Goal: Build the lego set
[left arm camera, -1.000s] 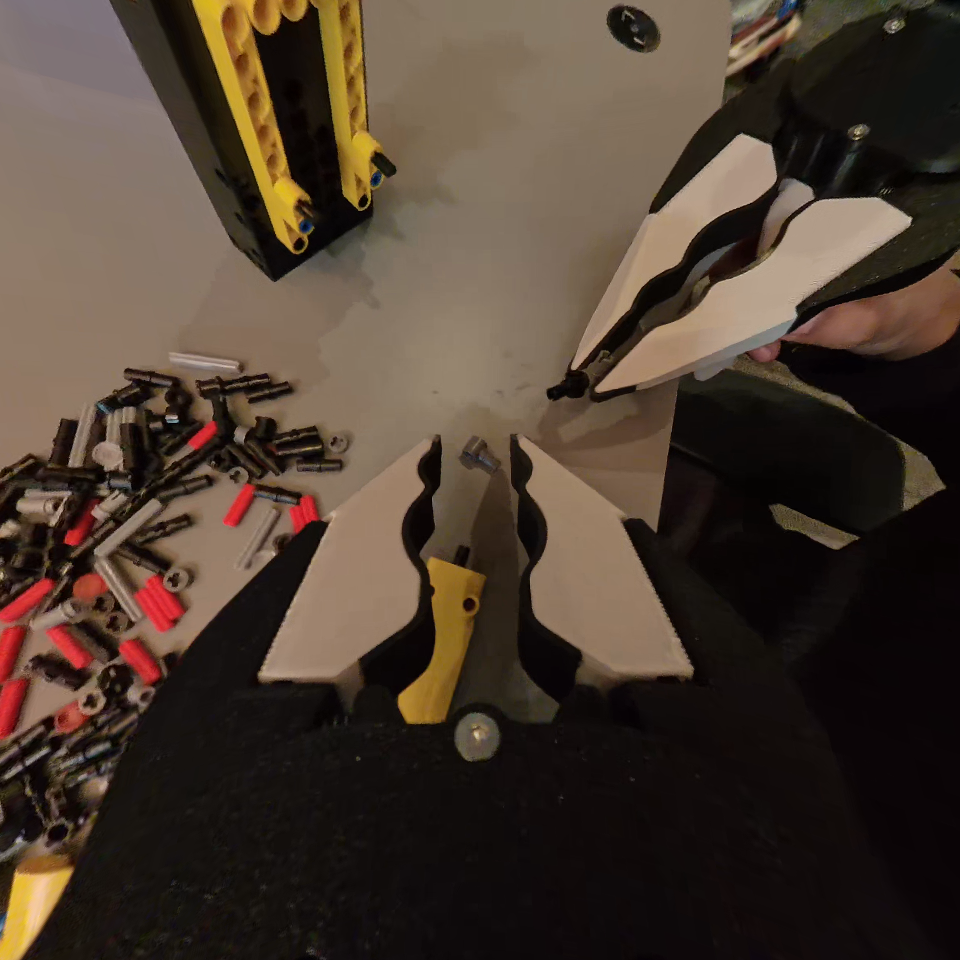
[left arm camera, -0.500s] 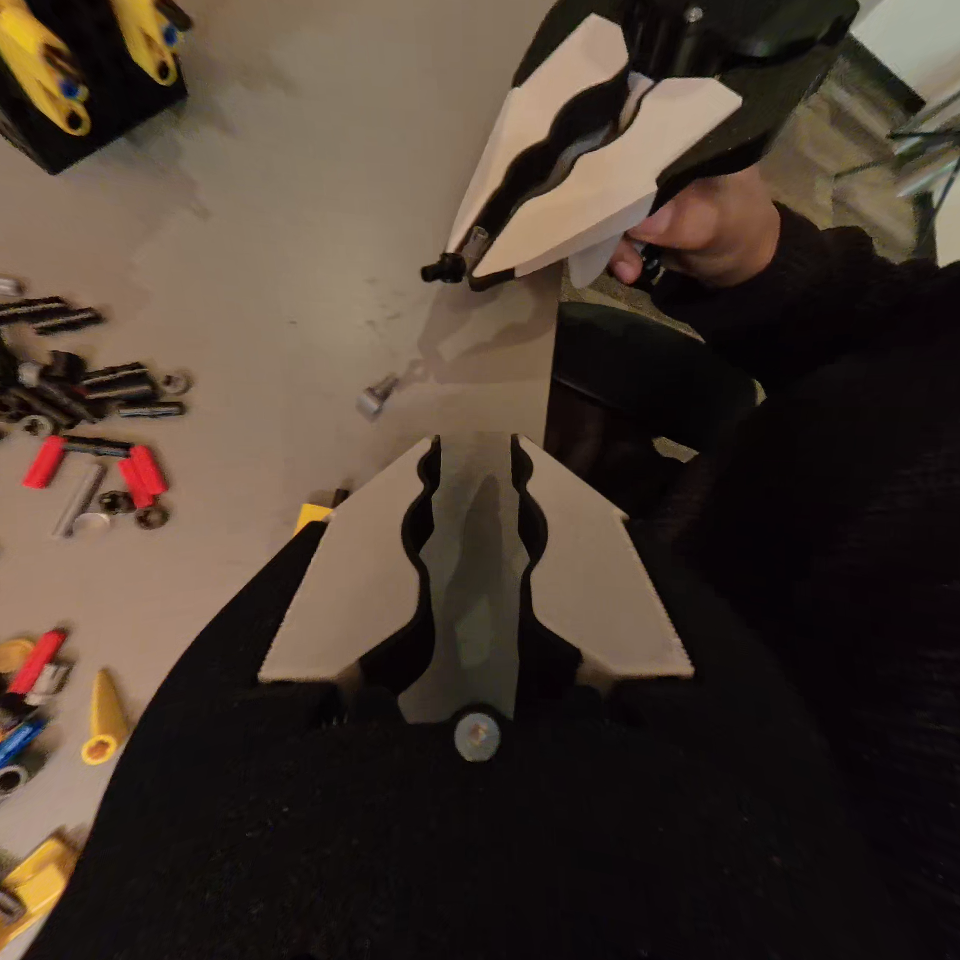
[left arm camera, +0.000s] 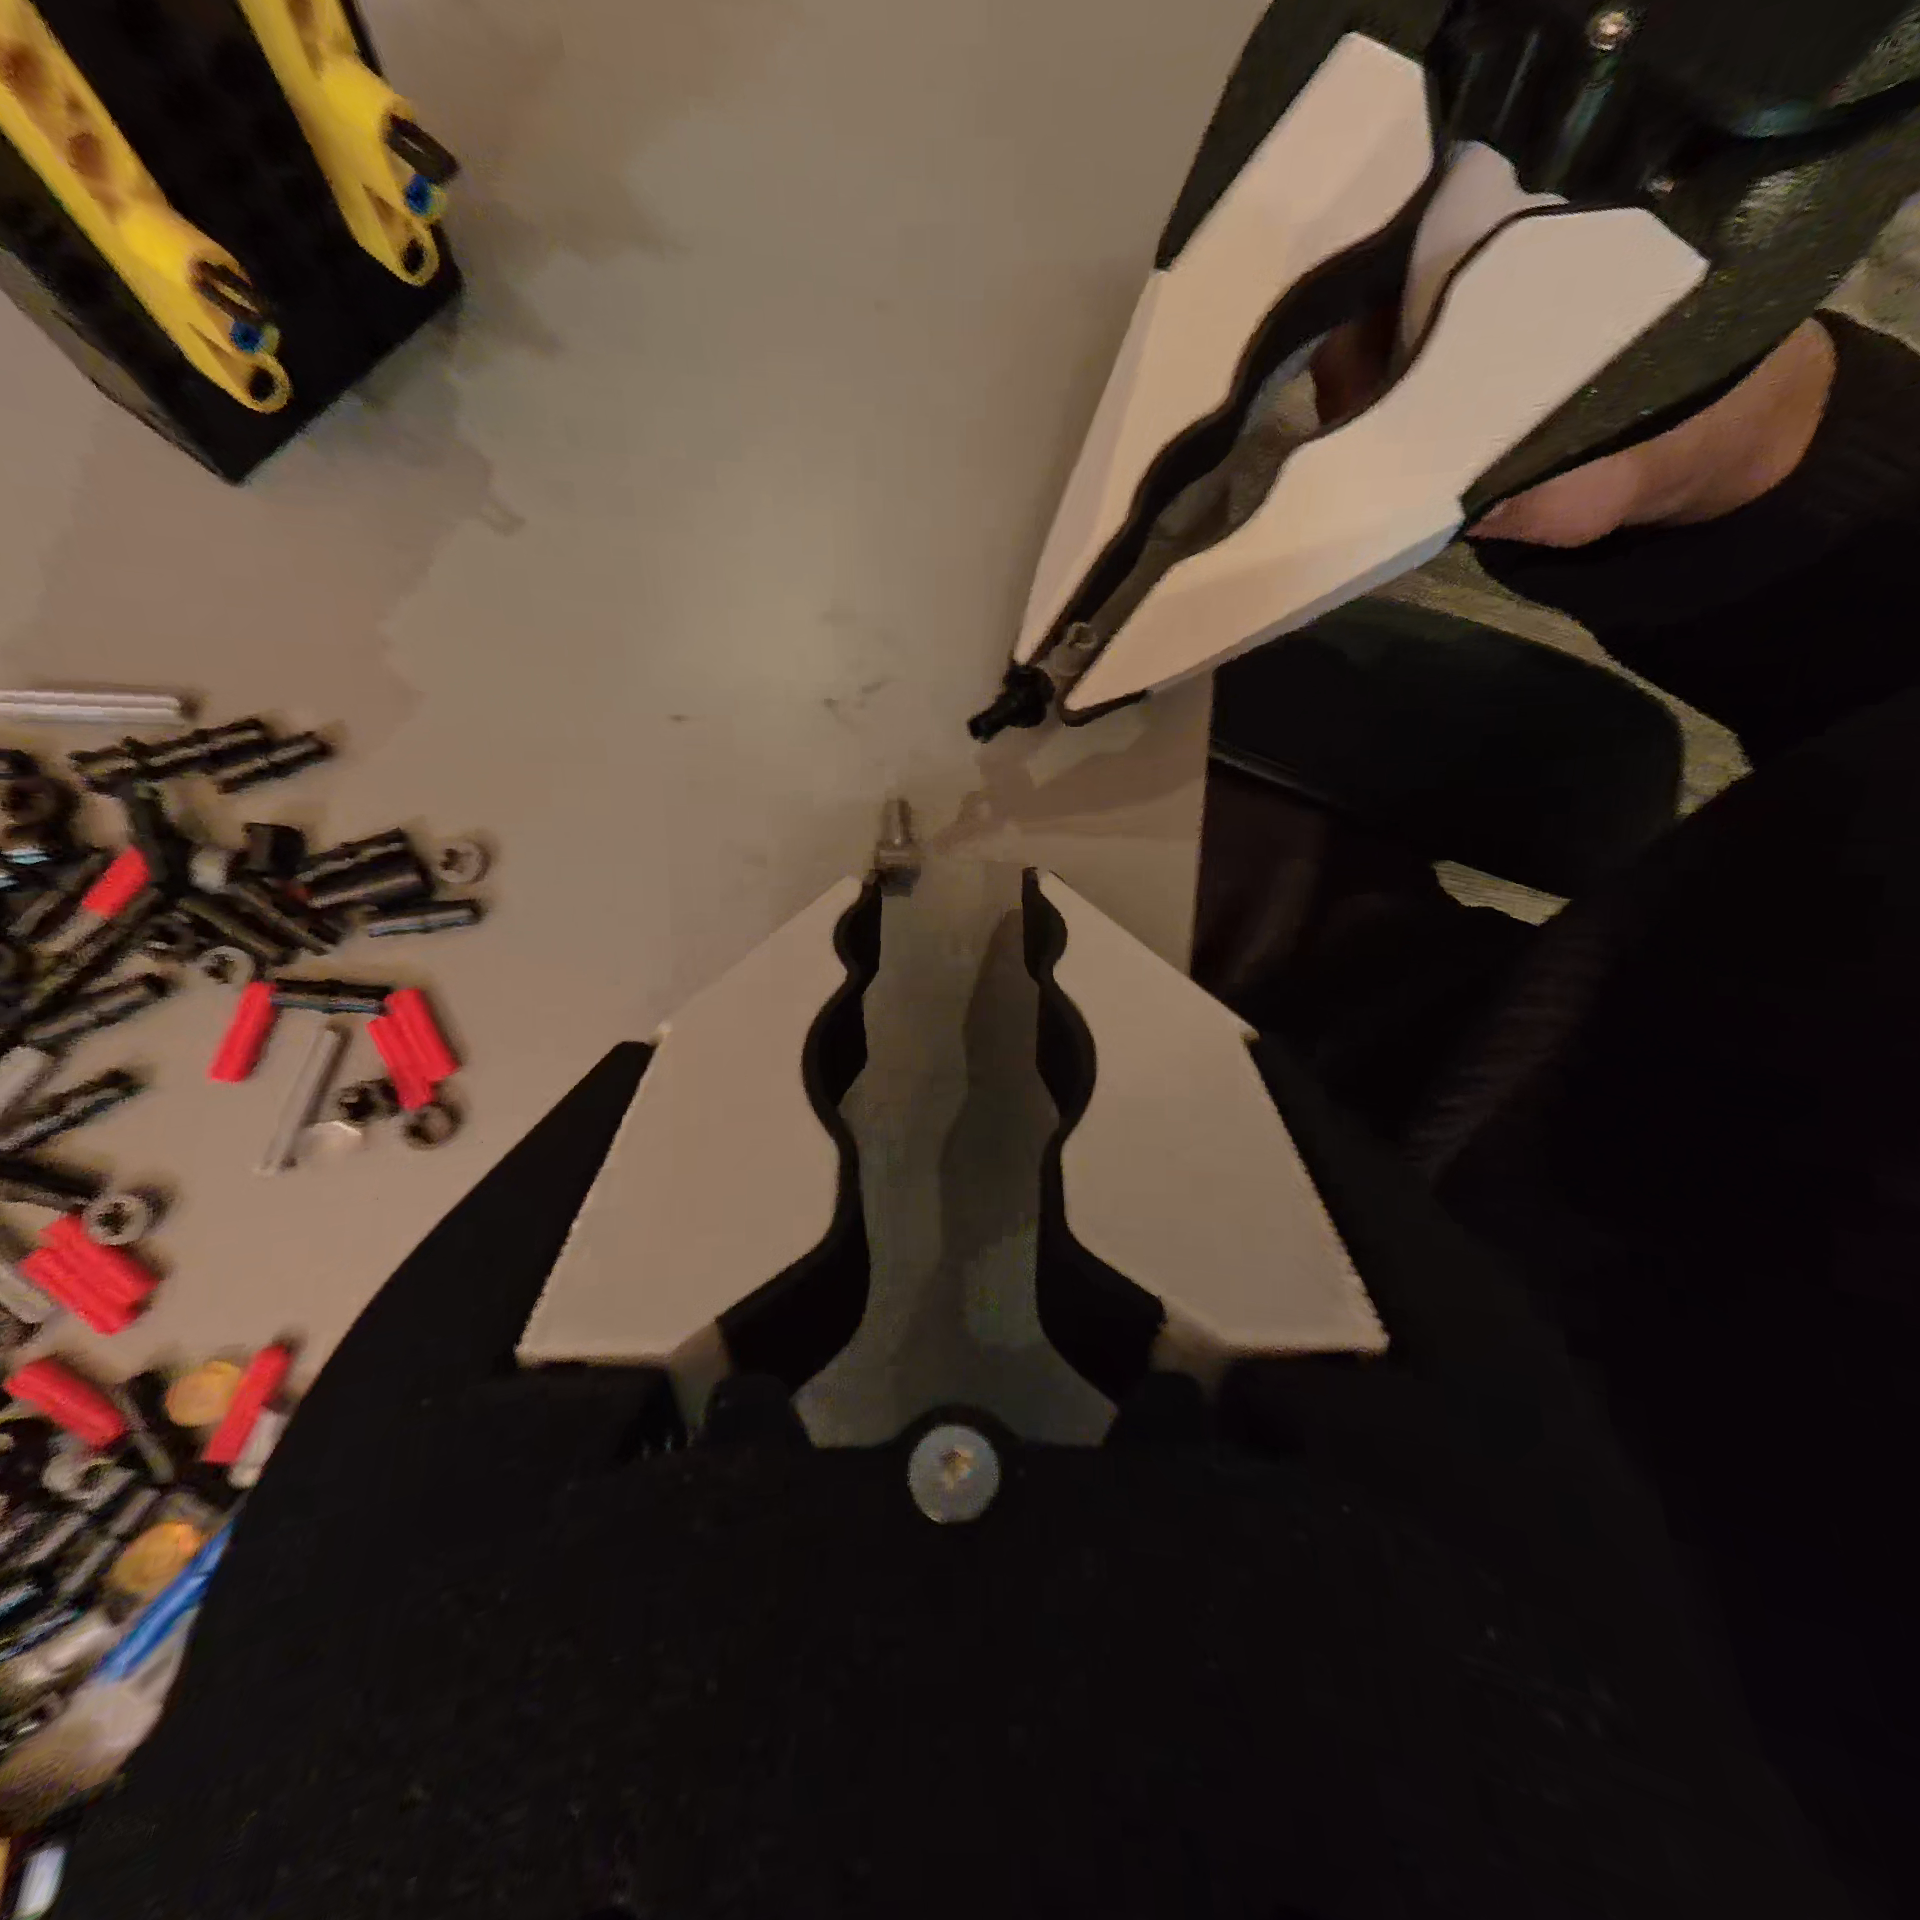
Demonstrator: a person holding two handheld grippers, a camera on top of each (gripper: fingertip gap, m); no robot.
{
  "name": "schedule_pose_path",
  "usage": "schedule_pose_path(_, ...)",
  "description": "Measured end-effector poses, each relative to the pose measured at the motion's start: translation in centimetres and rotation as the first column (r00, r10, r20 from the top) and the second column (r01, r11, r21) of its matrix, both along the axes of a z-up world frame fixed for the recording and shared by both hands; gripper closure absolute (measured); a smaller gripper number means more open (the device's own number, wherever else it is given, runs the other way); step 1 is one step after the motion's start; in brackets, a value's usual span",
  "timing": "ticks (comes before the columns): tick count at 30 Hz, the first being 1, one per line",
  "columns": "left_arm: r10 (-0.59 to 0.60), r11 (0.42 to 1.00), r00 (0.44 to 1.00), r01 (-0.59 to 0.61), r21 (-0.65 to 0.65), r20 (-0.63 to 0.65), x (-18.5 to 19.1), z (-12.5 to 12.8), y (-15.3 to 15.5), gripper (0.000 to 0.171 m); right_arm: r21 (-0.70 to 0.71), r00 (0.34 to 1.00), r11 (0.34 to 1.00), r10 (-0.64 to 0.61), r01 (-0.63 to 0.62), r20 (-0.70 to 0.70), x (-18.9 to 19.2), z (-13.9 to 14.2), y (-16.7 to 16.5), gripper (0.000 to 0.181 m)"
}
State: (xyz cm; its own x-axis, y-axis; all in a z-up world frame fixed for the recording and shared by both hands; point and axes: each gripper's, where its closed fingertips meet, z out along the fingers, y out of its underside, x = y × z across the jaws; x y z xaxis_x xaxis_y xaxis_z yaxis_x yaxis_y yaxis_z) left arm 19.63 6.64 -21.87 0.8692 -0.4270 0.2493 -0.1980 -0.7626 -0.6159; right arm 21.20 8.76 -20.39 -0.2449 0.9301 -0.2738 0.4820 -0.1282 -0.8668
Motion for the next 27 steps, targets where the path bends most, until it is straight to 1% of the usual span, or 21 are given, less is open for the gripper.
schedule_pose_path(2, -0.034, 0.999, 0.999, 0.035, -0.015, 0.038, 1.2, 0.2, -0.8, 0.145, 0.002, 1.000, 1.000, -0.003, 0.003, 0.011, 0.1, 0.0, 0.1, 0.174)
schedule_pose_path(5, -0.028, 1.000, 0.999, 0.028, -0.012, 0.041, 1.4, 0.3, -1.1, 0.145, 0.016, 1.000, 1.000, -0.010, 0.010, 0.020, 0.4, -0.1, 0.4, 0.174)
schedule_pose_path(9, 0.085, 0.996, 0.993, -0.085, -0.004, 0.082, 0.2, 0.6, 0.1, 0.146, 0.025, 1.000, 1.000, -0.017, 0.017, 0.013, 0.6, 0.1, 0.5, 0.174)
schedule_pose_path(11, 0.121, 0.993, 0.989, -0.121, -0.006, 0.083, -0.3, 0.4, 0.4, 0.145, 0.028, 1.000, 0.999, -0.015, 0.014, 0.015, 0.6, 0.0, 0.3, 0.174)
schedule_pose_path(13, 0.128, 0.992, 0.990, -0.128, 0.000, 0.058, -0.3, 0.2, 0.6, 0.146, 0.036, 1.000, 0.999, -0.012, 0.011, 0.026, 0.7, -0.2, 0.1, 0.174)
schedule_pose_path(17, 0.109, 0.994, 0.993, -0.108, 0.023, -0.039, -0.3, -0.2, 0.7, 0.147, 0.065, 0.999, 0.998, -0.015, 0.012, 0.033, 0.8, -0.4, 0.2, 0.174)
schedule_pose_path(21, 0.105, 0.993, 0.980, -0.095, 0.071, -0.168, -1.0, -0.5, 1.0, 0.163, 0.121, 0.998, 0.992, -0.036, 0.030, 0.046, 0.8, -0.6, 0.5, 0.174)
schedule_pose_path(24, 0.094, 0.994, 0.983, -0.083, 0.077, -0.159, -0.6, -0.5, 0.9, 0.164, 0.190, 0.994, 0.981, -0.060, 0.041, 0.093, 0.6, -1.1, 1.0, 0.174)
schedule_pose_path(27, 0.097, 0.993, 0.987, -0.088, 0.077, -0.126, -0.5, -0.4, 0.7, 0.164, 0.253, 0.990, 0.967, -0.060, 0.025, 0.131, 0.3, -1.7, 1.3, 0.174)
